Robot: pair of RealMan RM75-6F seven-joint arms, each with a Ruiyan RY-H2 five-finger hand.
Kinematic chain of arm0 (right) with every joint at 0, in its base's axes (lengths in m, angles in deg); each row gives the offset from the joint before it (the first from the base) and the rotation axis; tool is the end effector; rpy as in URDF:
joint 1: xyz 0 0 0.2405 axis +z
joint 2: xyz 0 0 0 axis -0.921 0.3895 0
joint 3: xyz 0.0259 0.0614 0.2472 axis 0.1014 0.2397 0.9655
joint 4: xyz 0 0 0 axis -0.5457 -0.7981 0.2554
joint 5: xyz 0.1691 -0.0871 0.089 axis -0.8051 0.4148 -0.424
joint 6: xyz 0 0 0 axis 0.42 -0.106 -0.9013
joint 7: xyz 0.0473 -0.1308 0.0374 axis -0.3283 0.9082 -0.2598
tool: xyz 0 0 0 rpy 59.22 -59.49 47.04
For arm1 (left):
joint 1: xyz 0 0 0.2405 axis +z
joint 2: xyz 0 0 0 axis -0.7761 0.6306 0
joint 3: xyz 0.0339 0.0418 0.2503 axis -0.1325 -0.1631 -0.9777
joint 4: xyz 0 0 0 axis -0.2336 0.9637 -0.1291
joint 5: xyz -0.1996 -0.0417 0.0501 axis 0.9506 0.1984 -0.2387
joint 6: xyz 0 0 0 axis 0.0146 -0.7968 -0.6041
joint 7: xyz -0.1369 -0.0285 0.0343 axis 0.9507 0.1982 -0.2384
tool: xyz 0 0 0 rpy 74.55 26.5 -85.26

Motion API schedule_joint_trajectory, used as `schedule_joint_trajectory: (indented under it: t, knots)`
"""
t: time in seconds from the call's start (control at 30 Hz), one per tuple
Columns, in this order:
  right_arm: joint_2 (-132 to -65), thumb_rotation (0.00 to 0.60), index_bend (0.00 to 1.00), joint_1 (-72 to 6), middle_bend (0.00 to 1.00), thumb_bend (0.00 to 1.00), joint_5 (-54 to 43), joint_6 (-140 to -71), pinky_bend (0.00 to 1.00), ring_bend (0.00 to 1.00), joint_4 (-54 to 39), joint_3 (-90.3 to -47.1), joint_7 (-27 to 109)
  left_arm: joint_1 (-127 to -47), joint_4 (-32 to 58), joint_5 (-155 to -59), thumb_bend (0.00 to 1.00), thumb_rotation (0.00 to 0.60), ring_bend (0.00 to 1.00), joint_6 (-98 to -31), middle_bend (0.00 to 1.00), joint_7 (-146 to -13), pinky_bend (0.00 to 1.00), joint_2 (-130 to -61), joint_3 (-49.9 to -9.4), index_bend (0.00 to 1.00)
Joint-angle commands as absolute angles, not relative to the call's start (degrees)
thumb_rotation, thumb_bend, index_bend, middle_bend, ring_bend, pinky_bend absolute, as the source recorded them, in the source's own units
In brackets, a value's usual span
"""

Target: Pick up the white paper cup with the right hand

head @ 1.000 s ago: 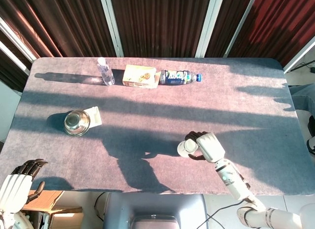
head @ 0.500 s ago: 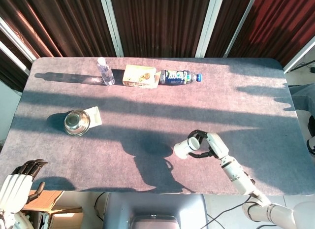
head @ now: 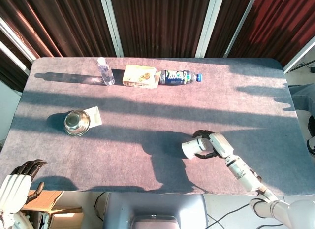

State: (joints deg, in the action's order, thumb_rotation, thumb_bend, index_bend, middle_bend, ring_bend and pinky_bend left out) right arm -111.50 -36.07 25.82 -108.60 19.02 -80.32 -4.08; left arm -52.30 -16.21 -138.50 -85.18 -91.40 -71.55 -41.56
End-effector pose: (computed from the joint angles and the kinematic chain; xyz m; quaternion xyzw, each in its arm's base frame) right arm -0.2786 -0.3163 -0.0122 0.6468 -0.5170 0.4802 0.2895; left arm -0.2870 0.1363 0.1509 -0.6610 -0.3701 -0.3213 0.5682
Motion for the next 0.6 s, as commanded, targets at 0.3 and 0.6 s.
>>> schedule_joint_trajectory:
  t: [0.3, 0.6]
  knots:
    - [-100.29, 0.600, 0.22, -35.60, 0.15, 0.36, 23.32, -103.96, 0.12, 0.03, 1.87, -80.52, 12.57, -52.52, -16.60, -138.26, 0.41, 0.600, 0.21, -84.51, 0.22, -91.84, 0.34, -71.49, -41.64, 0.26]
    - [-97.30, 0.600, 0.22, -32.74, 0.15, 0.28, 16.74, -97.50, 0.11, 0.03, -7.09, -76.64, 34.81, -52.69, -16.91, -137.97, 0.41, 0.600, 0.21, -83.92, 0.22, -92.02, 0.34, -71.34, -41.73, 0.26]
